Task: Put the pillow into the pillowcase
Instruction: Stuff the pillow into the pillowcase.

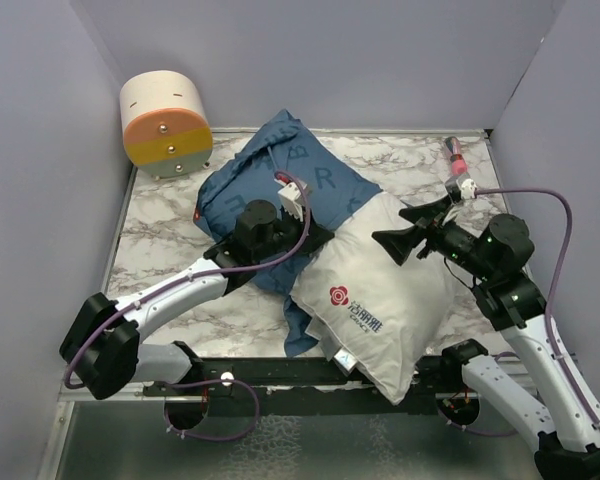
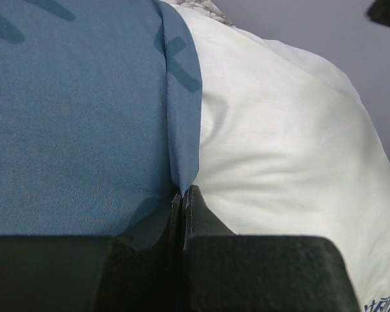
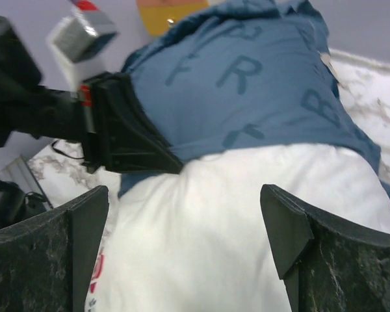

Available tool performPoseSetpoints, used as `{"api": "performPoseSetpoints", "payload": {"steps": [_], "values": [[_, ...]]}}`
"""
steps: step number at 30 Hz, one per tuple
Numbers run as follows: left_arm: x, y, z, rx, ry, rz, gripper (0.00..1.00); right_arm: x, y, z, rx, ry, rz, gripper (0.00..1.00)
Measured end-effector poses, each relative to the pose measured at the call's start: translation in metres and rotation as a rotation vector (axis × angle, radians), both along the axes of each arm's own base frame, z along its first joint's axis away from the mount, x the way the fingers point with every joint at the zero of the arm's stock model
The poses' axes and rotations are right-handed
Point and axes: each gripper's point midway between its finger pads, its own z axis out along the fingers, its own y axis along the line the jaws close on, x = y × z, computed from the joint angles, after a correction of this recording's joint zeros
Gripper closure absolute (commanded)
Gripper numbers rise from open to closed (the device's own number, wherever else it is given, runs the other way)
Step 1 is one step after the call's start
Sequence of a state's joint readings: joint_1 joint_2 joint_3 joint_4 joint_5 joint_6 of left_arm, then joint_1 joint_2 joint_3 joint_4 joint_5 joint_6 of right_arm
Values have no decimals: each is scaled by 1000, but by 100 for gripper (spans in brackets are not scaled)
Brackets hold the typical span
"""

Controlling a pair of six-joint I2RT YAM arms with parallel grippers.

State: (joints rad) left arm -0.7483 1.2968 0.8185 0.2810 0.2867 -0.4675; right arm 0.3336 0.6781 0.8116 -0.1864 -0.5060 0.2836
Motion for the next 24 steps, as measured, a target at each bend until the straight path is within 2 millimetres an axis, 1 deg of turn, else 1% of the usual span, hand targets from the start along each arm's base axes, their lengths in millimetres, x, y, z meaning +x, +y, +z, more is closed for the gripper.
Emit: {"api": "performPoseSetpoints", "payload": {"steps": [1, 5, 9, 10, 12, 14, 15, 16, 17, 19, 20, 21, 23, 24], "values": [[-2, 2, 2, -5, -5, 0, 100, 5, -3, -9, -14, 37, -27, 0], [-8, 8, 7, -15, -18, 1, 100, 22, -8, -32, -46, 123, -83, 0], [-11, 13, 9, -12, -30, 9, 100, 44, -16, -56, -71, 205, -131, 0], [-12, 15, 10, -9, -34, 11, 100, 52, -19, -64, -84, 230, -147, 0], [-13, 17, 11, -6, -41, 11, 100, 60, -23, -77, -109, 266, -167, 0], [-14, 19, 13, 0, -54, 12, 100, 66, -27, -96, -146, 319, -186, 1], [-14, 21, 13, 4, -60, 14, 100, 68, -27, -102, -158, 335, -184, 3], [-15, 21, 14, 6, -64, 16, 100, 70, -26, -108, -168, 350, -178, 8], [-15, 23, 15, 11, -74, 16, 100, 71, -24, -116, -178, 371, -160, 16], [-14, 24, 14, 23, -83, 16, 100, 72, -18, -128, -186, 406, -125, 39], [-14, 24, 14, 31, -86, 15, 100, 74, -15, -136, -188, 420, -103, 52], [-13, 24, 15, 36, -89, 14, 100, 75, -12, -142, -185, 435, -90, 68], [-9, 20, 20, 50, -97, 8, 100, 76, -5, -151, -165, 454, -52, 93], [-6, 18, 23, 54, -101, 6, 100, 78, -1, -151, -152, 449, -32, 98]]}}
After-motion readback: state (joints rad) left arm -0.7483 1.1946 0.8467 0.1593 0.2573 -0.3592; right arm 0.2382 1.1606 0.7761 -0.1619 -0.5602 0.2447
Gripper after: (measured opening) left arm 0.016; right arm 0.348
